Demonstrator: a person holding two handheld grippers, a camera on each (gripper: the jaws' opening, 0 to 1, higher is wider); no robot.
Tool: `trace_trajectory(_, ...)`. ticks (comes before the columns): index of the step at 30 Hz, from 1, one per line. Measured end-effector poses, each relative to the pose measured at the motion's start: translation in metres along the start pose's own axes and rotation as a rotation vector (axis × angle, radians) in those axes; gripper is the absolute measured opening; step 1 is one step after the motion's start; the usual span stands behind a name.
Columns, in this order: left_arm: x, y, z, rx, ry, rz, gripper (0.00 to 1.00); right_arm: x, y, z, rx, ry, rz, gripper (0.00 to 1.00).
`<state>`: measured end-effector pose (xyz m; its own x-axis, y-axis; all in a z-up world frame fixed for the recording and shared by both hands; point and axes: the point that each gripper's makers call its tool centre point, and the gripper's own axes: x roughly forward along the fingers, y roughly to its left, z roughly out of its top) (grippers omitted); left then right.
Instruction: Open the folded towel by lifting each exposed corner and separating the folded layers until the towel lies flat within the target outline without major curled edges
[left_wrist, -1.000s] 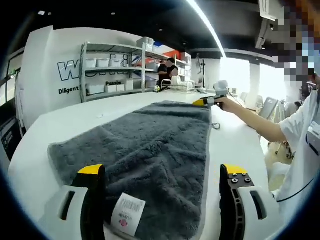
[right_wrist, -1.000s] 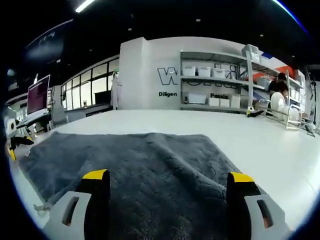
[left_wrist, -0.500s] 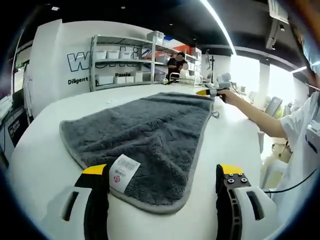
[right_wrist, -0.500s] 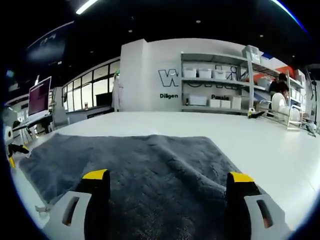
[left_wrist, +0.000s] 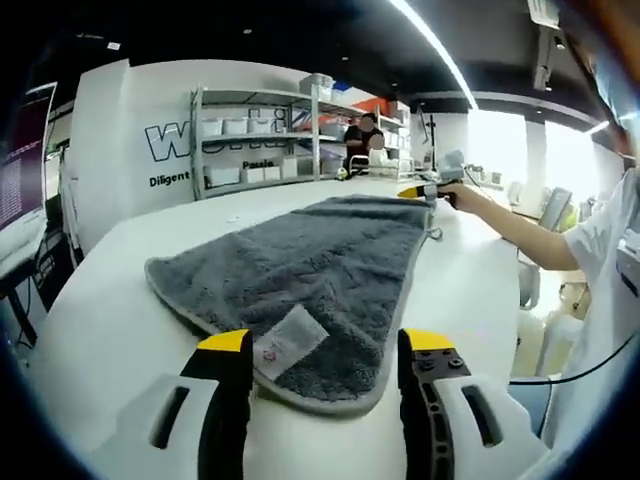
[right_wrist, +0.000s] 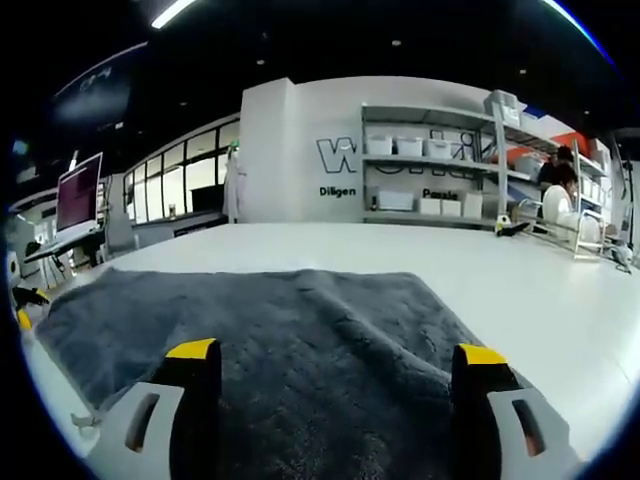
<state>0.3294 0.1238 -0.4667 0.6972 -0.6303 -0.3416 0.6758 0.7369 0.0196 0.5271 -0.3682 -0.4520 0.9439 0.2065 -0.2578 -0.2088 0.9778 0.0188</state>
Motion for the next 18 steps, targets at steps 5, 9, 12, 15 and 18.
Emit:
trace_trajectory(5,-0.001,-0.003,-0.002,0.019,0.016,0.003,0.47,-0.001,0.001,-0.001,-0.005,0.003,-0.001,0.97)
trace_trajectory(9,-0.002,0.0,-0.001,0.057,0.026,0.034,0.46,0.0,0.0,-0.001,-0.004,0.005,-0.002,0.97)
trace_trajectory(12,0.0,-0.008,-0.002,0.048,0.035,0.009,0.45,-0.001,0.001,0.0,-0.004,0.004,-0.001,0.97)
trace_trajectory(15,0.001,-0.014,0.0,0.045,0.03,-0.003,0.44,-0.002,0.001,0.0,-0.005,0.001,0.001,0.97)
trace_trajectory(18,0.002,-0.02,0.003,0.043,0.022,-0.014,0.42,-0.001,0.001,0.001,-0.005,0.0,0.001,0.97)
